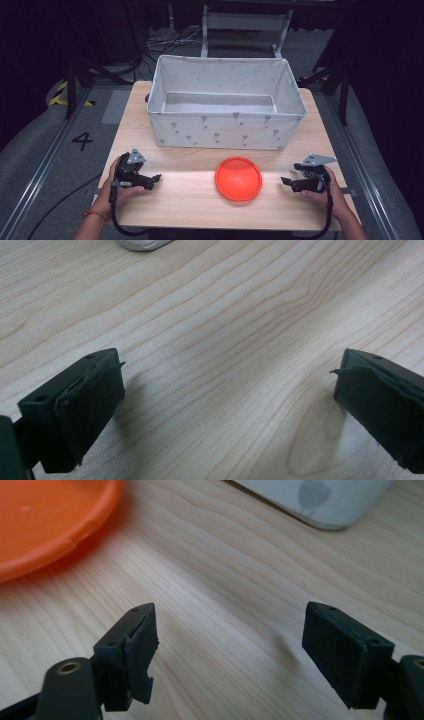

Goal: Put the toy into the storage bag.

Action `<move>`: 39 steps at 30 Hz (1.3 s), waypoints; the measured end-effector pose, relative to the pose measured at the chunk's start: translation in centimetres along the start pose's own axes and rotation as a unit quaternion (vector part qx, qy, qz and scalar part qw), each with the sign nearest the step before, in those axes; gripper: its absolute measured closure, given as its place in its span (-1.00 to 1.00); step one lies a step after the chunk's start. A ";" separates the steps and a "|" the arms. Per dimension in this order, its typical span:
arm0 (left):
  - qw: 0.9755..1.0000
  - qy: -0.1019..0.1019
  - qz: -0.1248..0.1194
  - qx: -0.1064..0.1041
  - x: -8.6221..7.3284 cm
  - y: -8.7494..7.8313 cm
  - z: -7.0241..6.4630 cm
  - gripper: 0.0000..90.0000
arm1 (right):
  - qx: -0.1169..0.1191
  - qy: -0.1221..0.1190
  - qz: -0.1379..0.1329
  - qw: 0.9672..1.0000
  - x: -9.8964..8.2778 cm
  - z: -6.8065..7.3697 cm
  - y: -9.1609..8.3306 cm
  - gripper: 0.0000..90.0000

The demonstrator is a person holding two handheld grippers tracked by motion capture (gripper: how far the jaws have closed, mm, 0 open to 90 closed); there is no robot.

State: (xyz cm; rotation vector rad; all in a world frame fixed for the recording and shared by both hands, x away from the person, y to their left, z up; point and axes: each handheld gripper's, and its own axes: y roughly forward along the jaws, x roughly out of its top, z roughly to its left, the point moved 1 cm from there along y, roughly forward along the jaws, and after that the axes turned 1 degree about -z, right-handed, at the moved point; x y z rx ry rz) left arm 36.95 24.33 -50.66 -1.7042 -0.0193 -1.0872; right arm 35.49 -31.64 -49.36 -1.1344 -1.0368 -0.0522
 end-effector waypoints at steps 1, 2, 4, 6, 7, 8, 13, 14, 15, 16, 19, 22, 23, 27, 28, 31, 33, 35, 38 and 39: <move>1.000 -0.003 0.000 0.000 0.0 0.0 0.0 -1.00 | 0.001 -0.003 -0.001 1.000 0.2 0.2 0.0 -0.50; 1.000 -0.003 0.000 0.000 0.0 0.0 -0.1 -0.99 | 0.006 -0.004 -0.004 1.000 0.5 0.5 -0.1 -0.50; 1.000 -0.001 -0.001 0.003 0.0 0.0 0.0 -0.99 | 0.014 -0.012 -0.008 1.000 1.1 1.0 -0.2 -0.50; 1.000 -0.003 -0.002 0.002 0.0 0.0 -0.1 -0.99 | 0.028 -0.012 -0.016 0.999 1.8 1.4 -0.2 -0.50; 1.000 -0.002 0.000 0.002 0.0 0.0 0.0 -0.99 | 0.033 -0.012 -0.016 0.999 2.0 1.5 -0.2 -0.50; 1.000 -0.003 0.000 0.002 0.0 0.0 0.0 -0.99 | 0.037 -0.014 -0.018 0.999 2.4 1.8 -0.1 -0.50; 1.000 -0.003 -0.002 0.002 0.0 0.0 0.0 -0.99 | 0.055 -0.035 -0.017 0.998 3.8 3.1 0.6 -0.52; 1.000 -0.002 -0.001 0.003 0.0 0.0 0.0 -0.99 | 0.061 -0.041 -0.011 0.997 4.0 3.5 0.9 -0.52; 1.000 -0.001 -0.001 0.003 0.0 0.0 0.0 -0.99 | 0.064 -0.045 -0.008 0.997 4.2 3.7 1.1 -0.52; 1.000 -0.001 -0.001 0.003 0.0 0.0 0.0 -0.99 | 0.065 -0.050 -0.006 0.997 4.3 3.9 1.4 -0.51; 1.000 -0.001 -0.001 0.003 0.0 0.0 0.0 -0.99 | 0.068 -0.059 -0.005 0.996 4.9 4.6 2.2 -0.48; 1.000 -0.001 -0.001 0.003 0.0 0.0 0.0 -0.99 | 0.072 -0.067 0.003 0.995 5.5 5.1 2.9 -0.51; 1.000 -0.001 -0.001 0.003 0.0 0.0 0.0 -0.99 | 0.076 -0.070 0.006 0.995 5.6 5.3 3.2 -0.52; 1.000 -0.001 -0.001 0.003 0.0 0.0 0.0 -0.99 | 0.081 -0.086 0.020 0.993 6.0 6.0 4.3 -0.54; 1.000 -0.001 -0.001 0.003 0.0 0.0 0.0 -0.99 | 0.086 -0.087 0.023 0.992 6.1 6.2 4.6 -0.54; 1.000 -0.001 -0.001 0.003 0.0 0.0 0.0 -0.99 | 0.091 -0.088 0.029 0.992 6.5 6.5 5.4 -0.55; 1.000 -0.001 -0.001 0.004 0.0 0.0 0.0 -0.99 | 0.091 -0.090 0.033 0.991 6.7 6.6 6.1 -0.55; 1.000 -0.001 -0.001 0.004 0.0 0.0 0.0 -0.99 | 0.090 -0.089 0.034 0.991 6.9 6.6 6.4 -0.55; 1.000 -0.001 -0.001 0.003 0.0 0.0 0.0 -0.99 | 0.087 -0.092 0.043 0.991 7.1 6.8 7.3 -0.57; 1.000 -0.001 -0.001 0.004 0.0 0.0 0.0 -0.99 | 0.089 -0.090 0.045 0.991 7.1 6.9 7.5 -0.58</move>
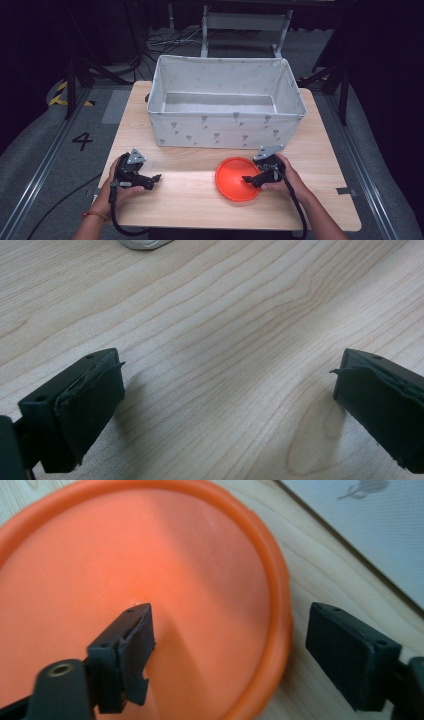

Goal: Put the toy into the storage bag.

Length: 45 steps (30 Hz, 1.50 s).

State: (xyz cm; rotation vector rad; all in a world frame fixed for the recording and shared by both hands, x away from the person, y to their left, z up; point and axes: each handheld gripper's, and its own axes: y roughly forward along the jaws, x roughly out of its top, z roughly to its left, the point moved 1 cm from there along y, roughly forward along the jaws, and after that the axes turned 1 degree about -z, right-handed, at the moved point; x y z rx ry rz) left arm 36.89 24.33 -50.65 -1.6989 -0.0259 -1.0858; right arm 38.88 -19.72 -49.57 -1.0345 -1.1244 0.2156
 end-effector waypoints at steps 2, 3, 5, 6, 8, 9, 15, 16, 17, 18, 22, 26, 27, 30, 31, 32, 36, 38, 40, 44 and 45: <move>1.000 0.000 0.000 0.000 0.0 0.0 0.0 -0.99 | 0.001 0.002 0.001 1.000 0.0 0.0 0.2 -0.59; 1.000 0.000 0.000 0.000 0.0 0.0 0.0 -0.99 | 0.003 0.007 0.000 1.000 0.0 -0.1 0.2 -0.59; 1.000 0.000 0.000 0.000 0.0 0.0 0.0 -0.99 | 0.006 0.009 -0.001 1.000 -0.2 -0.1 0.2 -0.58; 1.000 0.000 0.000 0.000 0.0 0.0 0.0 -0.99 | 0.006 0.010 -0.001 1.000 -0.2 0.0 0.2 -0.58; 1.000 0.000 0.000 0.000 0.0 0.0 0.0 -0.99 | 0.003 0.014 -0.001 1.000 -0.2 0.2 0.2 -0.54; 1.000 0.000 0.000 0.000 0.0 0.0 0.0 -0.99 | 0.006 0.010 -0.003 1.000 -0.1 0.3 0.1 -0.41; 1.000 0.000 0.000 0.000 0.0 0.0 0.0 -0.99 | 0.011 0.029 -0.003 1.000 0.0 0.3 -0.3 0.02; 1.000 0.000 0.000 0.000 0.0 0.0 0.0 -0.99 | 0.014 0.034 -0.007 0.999 -0.1 0.1 -0.4 0.11; 1.000 0.000 0.000 0.000 0.0 0.0 0.0 -0.99 | 0.014 0.034 -0.007 0.999 -0.1 0.1 -0.4 0.11; 1.000 0.000 0.000 0.000 0.0 0.0 0.0 -0.99 | 0.022 0.047 -0.012 0.999 -0.2 -0.2 -0.5 0.18; 1.000 0.000 0.000 0.000 0.0 0.0 0.0 -0.99 | 0.031 0.052 -0.019 0.998 -0.3 -0.4 -0.7 0.40; 1.000 -0.001 0.001 -0.002 0.0 0.0 0.0 -0.99 | 0.045 0.043 -0.028 0.998 -0.2 -0.4 -1.6 0.57; 1.000 0.000 0.001 -0.002 0.0 0.0 0.0 -0.99 | 0.052 0.040 -0.032 0.997 -0.2 -0.5 -1.8 0.62; 1.000 0.000 0.001 -0.002 0.0 0.0 0.0 -0.99 | 0.058 0.025 -0.045 0.997 0.1 -0.3 -2.7 0.69; 1.000 0.000 0.001 -0.002 0.0 0.0 0.0 -0.99 | 0.061 0.022 -0.048 0.997 0.3 -0.1 -3.0 0.71; 1.000 0.000 0.001 -0.002 0.0 0.0 0.0 -0.99 | 0.064 0.018 -0.052 0.996 0.4 0.0 -3.2 0.73; 1.000 -0.001 0.001 -0.001 -0.1 -0.1 0.0 -0.99 | 0.081 -0.008 -0.080 0.993 1.2 0.8 -5.1 0.81; 1.000 -0.003 0.000 -0.002 -0.1 -0.1 0.0 -0.99 | 0.082 -0.024 -0.085 0.993 1.6 1.3 -5.8 0.82; 1.000 -0.003 0.000 0.000 -0.1 -0.1 0.0 -0.99 | 0.079 -0.040 -0.086 0.992 1.9 1.9 -6.4 0.82; 1.000 -0.005 0.001 0.004 -0.2 -0.2 -0.1 -0.99 | 0.067 -0.075 -0.081 0.992 2.7 2.7 -7.9 0.82; 1.000 -0.003 0.000 0.005 -0.2 -0.2 0.0 -0.99 | 0.065 -0.082 -0.079 0.991 2.9 2.9 -8.4 0.82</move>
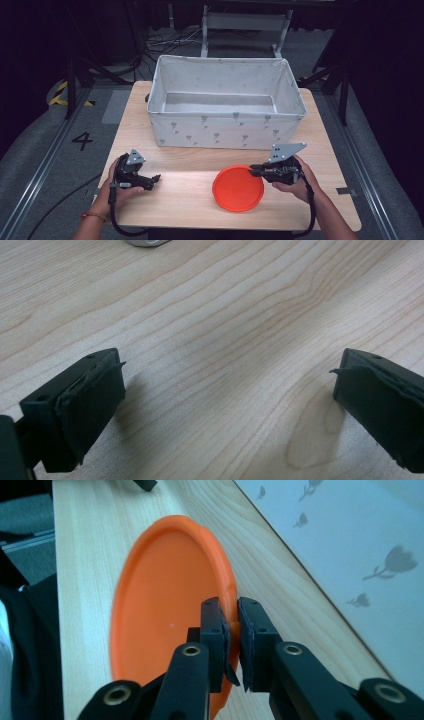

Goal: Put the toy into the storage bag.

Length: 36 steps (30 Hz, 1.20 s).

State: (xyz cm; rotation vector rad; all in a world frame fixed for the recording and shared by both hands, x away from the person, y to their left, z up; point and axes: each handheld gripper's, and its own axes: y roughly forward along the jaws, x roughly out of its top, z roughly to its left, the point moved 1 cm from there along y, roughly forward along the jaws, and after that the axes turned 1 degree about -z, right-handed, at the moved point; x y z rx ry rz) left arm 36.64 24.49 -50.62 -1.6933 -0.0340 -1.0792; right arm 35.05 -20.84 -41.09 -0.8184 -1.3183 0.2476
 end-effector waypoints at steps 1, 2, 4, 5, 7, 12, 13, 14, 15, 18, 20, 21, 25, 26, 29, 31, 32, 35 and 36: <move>1.000 0.000 0.000 0.000 0.0 0.0 0.0 -0.99 | -0.004 -0.007 0.003 1.000 0.2 0.1 -0.2 0.83; 1.000 0.000 0.000 0.000 0.0 0.0 0.0 -0.99 | -0.008 -0.014 0.009 1.000 0.6 0.2 -0.6 0.83; 1.000 -0.001 0.000 -0.001 0.0 0.0 0.0 -0.99 | -0.016 -0.028 0.020 0.999 1.2 0.3 -1.1 0.83; 1.000 -0.001 0.000 -0.001 0.0 0.0 0.0 -0.99 | -0.019 -0.033 0.026 0.999 1.5 0.3 -1.4 0.83; 1.000 0.000 0.000 -0.001 0.0 0.0 0.0 -0.99 | -0.024 -0.041 0.030 0.998 2.2 0.4 -2.0 0.83; 1.000 -0.001 0.000 -0.001 0.0 0.0 0.0 -0.99 | -0.036 -0.061 0.032 0.997 3.5 0.7 -3.6 0.83; 1.000 -0.001 0.000 0.000 0.0 0.0 0.0 -0.99 | -0.037 -0.063 0.033 0.997 3.7 0.8 -3.9 0.83; 1.000 0.000 0.000 0.000 0.0 0.0 0.0 -0.99 | -0.037 -0.068 0.034 0.996 3.9 0.8 -4.2 0.83; 1.000 -0.001 0.000 0.000 0.0 0.0 0.0 -0.99 | -0.036 -0.069 0.035 0.996 4.1 0.8 -4.5 0.83; 1.000 -0.001 0.000 0.000 0.0 0.0 0.0 -0.99 | -0.037 -0.077 0.037 0.996 4.6 0.9 -5.5 0.83; 1.000 -0.001 0.000 0.000 0.0 0.0 0.0 -0.99 | -0.040 -0.078 0.040 0.995 4.8 0.9 -6.2 0.83; 1.000 -0.001 0.000 0.000 0.0 0.0 0.0 -0.99 | -0.041 -0.081 0.041 0.995 4.9 0.9 -6.5 0.83; 1.000 -0.002 0.000 0.000 0.0 0.0 0.0 -0.99 | -0.050 -0.084 0.044 0.994 5.4 0.9 -7.9 0.83; 1.000 -0.002 0.000 0.000 0.0 0.0 0.0 -0.99 | -0.050 -0.086 0.043 0.994 5.5 0.9 -8.2 0.83; 1.000 -0.002 0.000 0.000 0.0 0.0 0.0 -0.99 | -0.054 -0.086 0.045 0.994 5.9 0.9 -9.3 0.83; 1.000 -0.001 0.000 0.000 0.0 0.0 0.0 -0.99 | -0.060 -0.086 0.046 0.993 6.1 0.9 -9.8 0.83; 1.000 -0.001 0.000 0.000 0.0 0.0 0.0 -0.99 | -0.061 -0.085 0.046 0.993 6.2 0.8 -10.3 0.83; 1.000 -0.001 0.000 -0.001 0.0 0.0 0.0 -0.99 | -0.067 -0.084 0.049 0.993 6.6 0.6 -11.5 0.83; 1.000 -0.001 0.000 0.000 0.0 0.0 0.0 -0.99 | -0.070 -0.084 0.050 0.993 6.8 0.6 -11.8 0.83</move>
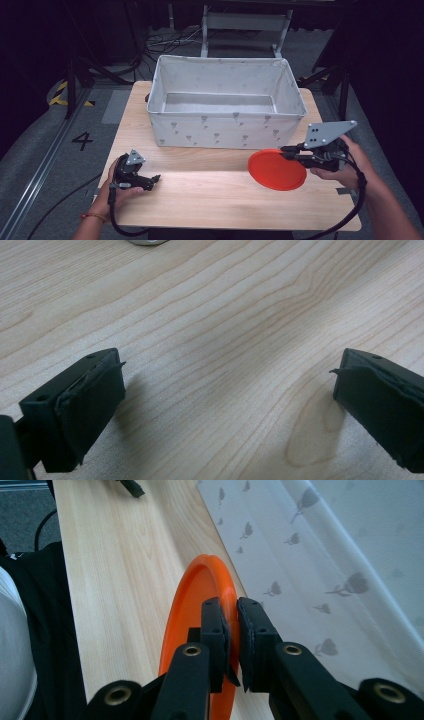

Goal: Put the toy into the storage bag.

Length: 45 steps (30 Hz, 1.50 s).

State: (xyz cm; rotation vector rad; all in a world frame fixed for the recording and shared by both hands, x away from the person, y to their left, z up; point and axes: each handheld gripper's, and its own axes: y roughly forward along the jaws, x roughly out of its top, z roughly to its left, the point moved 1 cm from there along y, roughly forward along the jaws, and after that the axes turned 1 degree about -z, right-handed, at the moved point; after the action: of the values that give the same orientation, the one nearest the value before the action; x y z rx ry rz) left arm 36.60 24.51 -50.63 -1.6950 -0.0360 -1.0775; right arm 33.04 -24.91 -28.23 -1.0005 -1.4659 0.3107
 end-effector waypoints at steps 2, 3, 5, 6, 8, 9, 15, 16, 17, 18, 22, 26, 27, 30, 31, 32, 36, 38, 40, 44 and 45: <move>1.000 0.000 0.000 0.000 0.0 0.0 0.0 -0.99 | -0.005 -0.001 0.003 1.000 0.3 -0.2 -0.7 0.83; 1.000 0.000 0.000 0.000 0.0 0.0 0.0 -0.99 | -0.007 -0.003 0.006 1.000 0.4 -0.4 -1.1 0.83; 1.000 0.000 0.000 0.000 0.0 0.0 0.0 -0.99 | -0.010 -0.007 0.009 1.000 0.6 -0.4 -1.5 0.83; 1.000 0.000 0.000 0.000 0.0 0.0 0.0 -0.99 | -0.015 -0.009 0.009 1.000 0.7 -0.5 -1.8 0.83; 1.000 0.000 0.000 0.000 0.0 0.0 0.0 -0.99 | -0.027 -0.011 0.007 1.000 1.1 -0.7 -2.6 0.83; 1.000 0.000 0.000 0.000 0.0 0.0 0.0 -0.99 | -0.030 -0.012 0.008 0.999 1.3 -0.9 -3.1 0.83; 1.000 0.000 0.000 0.000 0.0 0.0 0.0 -0.99 | -0.044 -0.017 0.004 0.999 2.5 -1.6 -5.1 0.83; 1.000 0.000 0.000 0.000 0.0 0.0 0.0 -0.99 | -0.044 -0.019 0.002 0.999 2.6 -1.7 -5.4 0.83; 1.000 0.000 0.000 0.000 0.0 0.0 0.0 -0.99 | -0.044 -0.019 -0.003 0.999 2.9 -1.9 -5.8 0.83; 1.000 0.000 0.000 0.000 0.0 0.0 0.0 -0.99 | -0.045 -0.020 -0.008 0.999 3.1 -2.1 -6.2 0.83; 1.000 0.000 0.000 0.000 0.0 0.0 0.0 -0.99 | -0.057 -0.022 -0.016 0.998 4.0 -2.9 -7.1 0.83; 1.000 0.000 0.000 0.000 0.0 0.0 0.0 -0.99 | -0.058 -0.026 -0.017 0.998 4.7 -3.4 -7.4 0.83; 1.000 0.000 0.000 0.000 0.0 0.0 0.0 -0.99 | -0.059 -0.027 -0.017 0.998 4.9 -3.6 -7.5 0.83; 1.000 -0.001 0.000 0.000 0.0 0.0 0.0 -0.99 | -0.062 -0.028 -0.013 0.998 5.9 -4.4 -7.5 0.83; 1.000 0.000 0.000 0.000 0.0 0.0 0.0 -0.99 | -0.061 -0.028 -0.013 0.998 6.1 -4.6 -7.5 0.83; 1.000 0.000 0.000 0.000 0.0 0.0 0.0 -0.99 | -0.062 -0.030 -0.013 0.998 6.4 -4.9 -7.5 0.83; 1.000 0.000 0.000 0.000 0.0 0.0 0.0 -0.99 | -0.067 -0.032 -0.011 0.997 7.6 -5.8 -7.5 0.83; 1.000 0.000 0.000 0.000 0.0 0.0 0.0 -0.99 | -0.072 -0.031 -0.015 0.997 8.3 -6.5 -7.8 0.83; 1.000 0.000 0.000 0.000 0.0 0.0 0.0 -0.99 | -0.075 -0.027 -0.021 0.997 8.9 -7.2 -8.0 0.83; 1.000 -0.002 0.000 -0.001 0.0 0.0 0.0 -0.99 | -0.090 -0.021 -0.018 0.996 10.1 -9.1 -7.8 0.83; 1.000 -0.002 0.000 -0.001 0.0 0.0 0.0 -0.99 | -0.090 -0.021 -0.018 0.996 10.1 -9.1 -7.8 0.83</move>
State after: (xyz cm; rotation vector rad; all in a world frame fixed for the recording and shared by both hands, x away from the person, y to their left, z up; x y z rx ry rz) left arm 36.58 24.49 -50.64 -1.6982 -0.0378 -1.0750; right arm 39.82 -25.56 -14.09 -1.1167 -1.5686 0.1768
